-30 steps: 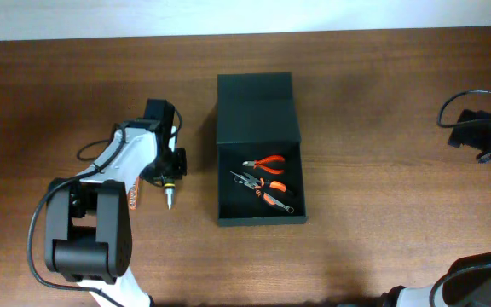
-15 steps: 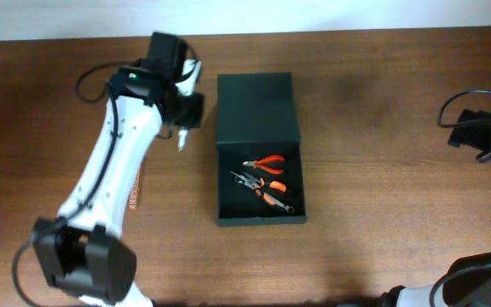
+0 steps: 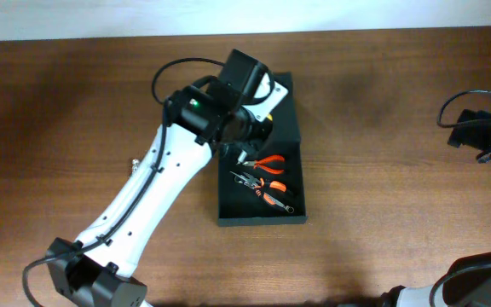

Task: Pack container
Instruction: 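Lift the screwdriver and carry it right over the box, then lower the screwdriver into the box and open the left gripper, then move the left gripper back left over the orange socket rail, then lower the left gripper and close it on the orange socket rail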

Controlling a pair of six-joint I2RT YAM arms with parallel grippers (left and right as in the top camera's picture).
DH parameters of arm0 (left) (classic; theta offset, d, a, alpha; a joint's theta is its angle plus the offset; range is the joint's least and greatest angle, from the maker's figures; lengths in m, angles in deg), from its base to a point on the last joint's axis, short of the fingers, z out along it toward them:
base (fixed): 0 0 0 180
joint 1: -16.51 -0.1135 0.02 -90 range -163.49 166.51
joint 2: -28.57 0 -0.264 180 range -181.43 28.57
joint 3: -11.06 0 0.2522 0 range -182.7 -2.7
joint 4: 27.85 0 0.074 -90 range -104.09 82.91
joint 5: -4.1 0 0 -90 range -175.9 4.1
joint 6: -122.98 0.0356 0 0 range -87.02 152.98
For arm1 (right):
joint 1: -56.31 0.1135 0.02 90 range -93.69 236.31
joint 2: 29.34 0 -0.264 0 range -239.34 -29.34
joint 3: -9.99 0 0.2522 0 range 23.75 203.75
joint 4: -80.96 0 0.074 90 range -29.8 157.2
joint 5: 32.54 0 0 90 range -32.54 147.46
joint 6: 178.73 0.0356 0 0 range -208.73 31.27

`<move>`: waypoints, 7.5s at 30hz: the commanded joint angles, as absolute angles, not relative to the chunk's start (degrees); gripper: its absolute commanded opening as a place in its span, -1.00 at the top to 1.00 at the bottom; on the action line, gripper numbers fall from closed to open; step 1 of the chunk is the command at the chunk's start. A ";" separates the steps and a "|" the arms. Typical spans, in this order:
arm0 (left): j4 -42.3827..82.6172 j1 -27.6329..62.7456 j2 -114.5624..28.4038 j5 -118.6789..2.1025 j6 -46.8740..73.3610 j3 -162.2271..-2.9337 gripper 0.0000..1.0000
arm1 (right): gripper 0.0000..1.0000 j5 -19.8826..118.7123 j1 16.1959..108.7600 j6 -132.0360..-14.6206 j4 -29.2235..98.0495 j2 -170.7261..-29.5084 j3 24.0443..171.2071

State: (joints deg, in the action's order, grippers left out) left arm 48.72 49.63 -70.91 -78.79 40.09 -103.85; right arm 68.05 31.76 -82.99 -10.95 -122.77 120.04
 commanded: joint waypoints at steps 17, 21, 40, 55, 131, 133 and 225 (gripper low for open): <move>50.27 49.81 -89.34 -75.60 42.74 -103.67 0.39 | -0.98 68.18 31.54 -82.86 -10.95 -121.66 119.93; 50.25 49.81 -89.84 -74.51 42.72 -103.61 0.39 | -0.98 68.18 31.54 -82.86 -10.95 -121.66 119.93; 49.37 50.66 -90.17 -73.63 42.74 -98.67 0.19 | -0.98 68.18 31.54 -82.86 -10.95 -121.66 119.93; 52.17 47.47 -87.96 -74.29 40.73 -121.33 -0.71 | -0.98 68.18 31.54 -82.86 -10.95 -121.66 119.93; 43.52 8.82 -77.19 -84.65 41.87 -74.14 -0.98 | -0.98 68.18 31.54 -82.86 -10.95 -121.66 119.93; 43.32 8.82 -78.04 -84.89 41.87 -74.14 -0.98 | -0.98 68.18 31.54 -82.86 -10.95 -121.66 119.93; 30.12 7.56 -81.27 -83.58 36.44 -68.26 -0.41 | -0.98 68.18 31.54 -82.86 -10.95 -121.66 119.93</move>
State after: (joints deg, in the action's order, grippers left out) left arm 30.97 7.91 -80.36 -86.35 36.49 -69.27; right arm 68.05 31.76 -82.97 -10.95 -122.75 120.04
